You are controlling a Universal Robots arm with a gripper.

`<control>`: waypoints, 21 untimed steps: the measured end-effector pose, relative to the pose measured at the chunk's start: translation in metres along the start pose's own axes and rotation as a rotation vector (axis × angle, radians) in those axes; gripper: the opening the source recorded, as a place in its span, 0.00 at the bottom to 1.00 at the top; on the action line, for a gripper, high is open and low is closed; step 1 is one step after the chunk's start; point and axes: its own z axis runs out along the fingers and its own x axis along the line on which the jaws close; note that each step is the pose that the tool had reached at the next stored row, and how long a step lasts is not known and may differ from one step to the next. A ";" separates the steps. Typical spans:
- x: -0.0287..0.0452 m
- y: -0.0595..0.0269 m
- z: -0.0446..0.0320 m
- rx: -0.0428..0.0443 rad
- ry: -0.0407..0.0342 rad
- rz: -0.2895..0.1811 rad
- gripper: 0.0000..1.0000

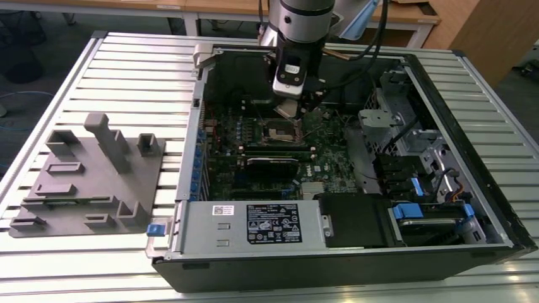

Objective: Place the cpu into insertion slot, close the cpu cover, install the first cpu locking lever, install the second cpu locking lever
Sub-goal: 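Place the cpu into insertion slot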

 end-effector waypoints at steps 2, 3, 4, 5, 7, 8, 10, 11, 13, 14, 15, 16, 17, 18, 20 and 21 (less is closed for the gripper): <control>0.0000 0.0000 0.0000 0.0000 -0.0001 0.001 0.54; 0.0000 0.0000 0.0000 0.0000 -0.0001 0.001 0.54; 0.0000 0.0000 0.0000 0.0000 -0.0002 0.001 0.54; 0.0000 0.0000 0.0000 -0.0001 -0.0002 0.001 0.54; 0.0000 0.0000 0.0000 -0.0001 -0.0002 0.001 0.54; 0.0000 0.0000 0.0000 0.0000 -0.0002 0.001 0.54; 0.0000 0.0000 0.0000 0.0000 -0.0002 0.001 0.54; 0.0000 0.0000 0.0000 0.0000 -0.0002 0.001 0.54; 0.0000 0.0000 0.0000 0.0000 -0.0002 0.002 0.54; 0.0000 0.0000 0.0000 -0.0001 -0.0003 0.002 0.54; 0.0000 0.0000 0.0000 -0.0001 -0.0004 0.004 0.54; 0.0000 0.0000 0.0000 -0.0002 -0.0007 0.007 0.54; 0.0000 0.0000 0.0000 -0.0003 -0.0013 0.013 0.54; 0.0000 0.0000 0.0001 -0.0004 -0.0019 0.021 0.54; 0.0000 0.0000 0.0002 -0.0008 -0.0037 0.041 0.54; 0.0000 0.0000 0.0002 -0.0011 -0.0049 0.054 0.54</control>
